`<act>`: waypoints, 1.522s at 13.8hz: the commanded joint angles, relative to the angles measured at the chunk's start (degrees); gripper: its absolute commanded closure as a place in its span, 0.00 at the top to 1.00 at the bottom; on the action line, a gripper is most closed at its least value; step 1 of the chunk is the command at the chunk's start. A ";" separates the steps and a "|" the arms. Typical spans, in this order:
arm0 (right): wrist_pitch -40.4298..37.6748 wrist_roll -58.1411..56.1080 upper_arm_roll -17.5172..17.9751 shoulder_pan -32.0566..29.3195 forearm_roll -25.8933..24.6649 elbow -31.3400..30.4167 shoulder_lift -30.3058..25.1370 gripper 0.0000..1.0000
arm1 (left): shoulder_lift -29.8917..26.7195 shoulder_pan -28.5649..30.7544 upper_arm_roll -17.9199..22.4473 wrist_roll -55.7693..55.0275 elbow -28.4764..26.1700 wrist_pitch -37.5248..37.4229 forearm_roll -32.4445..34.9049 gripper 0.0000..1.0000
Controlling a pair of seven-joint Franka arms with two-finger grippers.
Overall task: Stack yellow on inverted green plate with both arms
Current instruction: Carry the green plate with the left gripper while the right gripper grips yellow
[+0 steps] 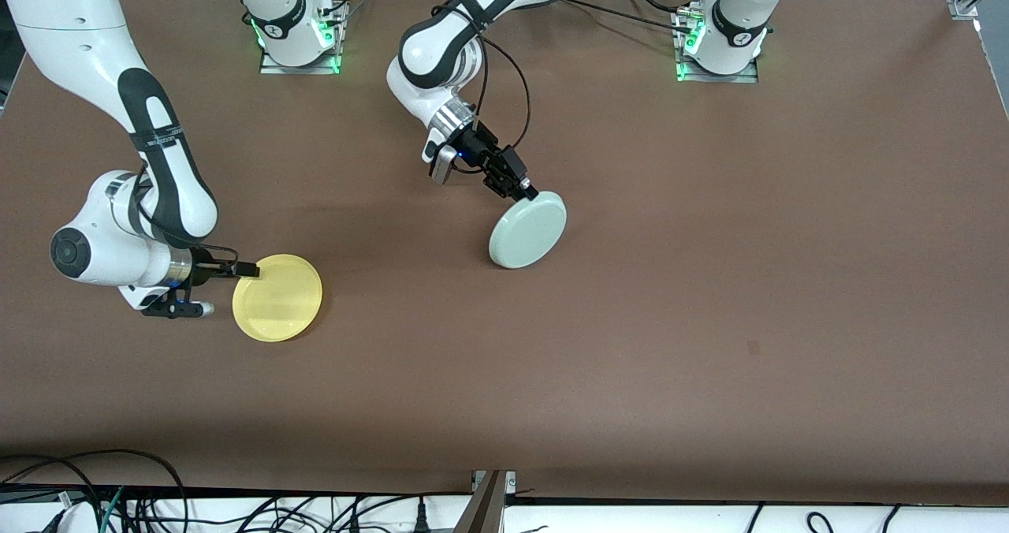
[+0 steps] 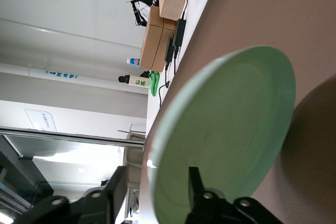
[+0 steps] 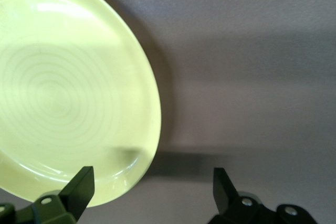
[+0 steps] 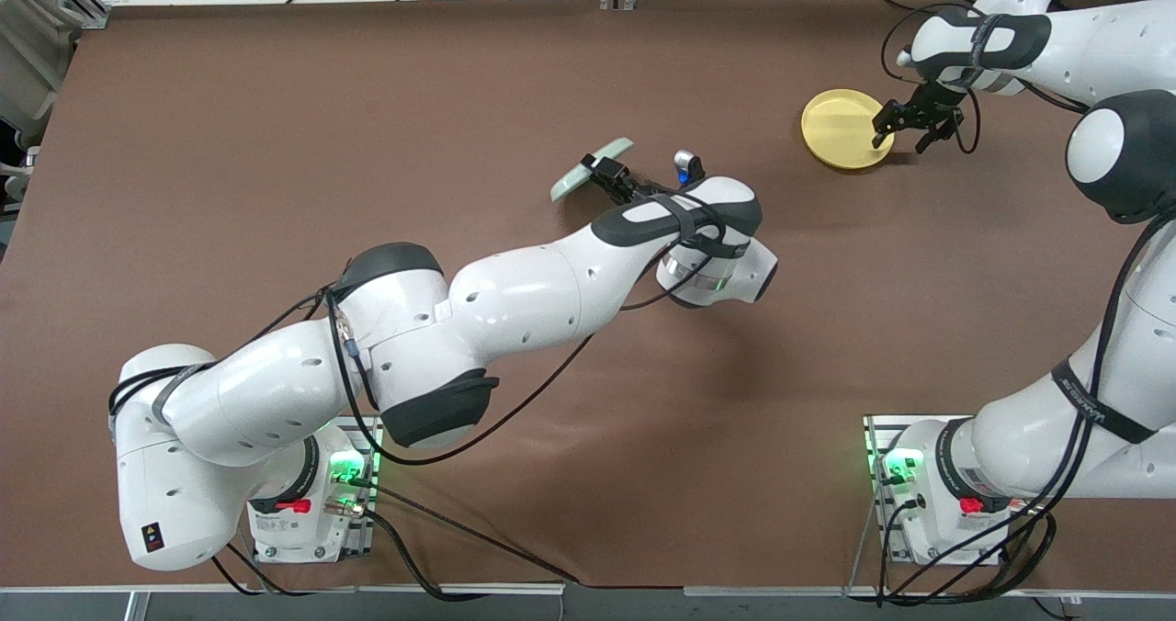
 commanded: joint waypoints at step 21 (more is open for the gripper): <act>1.67 -1.76 0.17 -0.63 6.12 1.25 0.59 0.00 | 0.17 5.94 -1.01 -34.40 -1.08 40.28 -15.71 1.00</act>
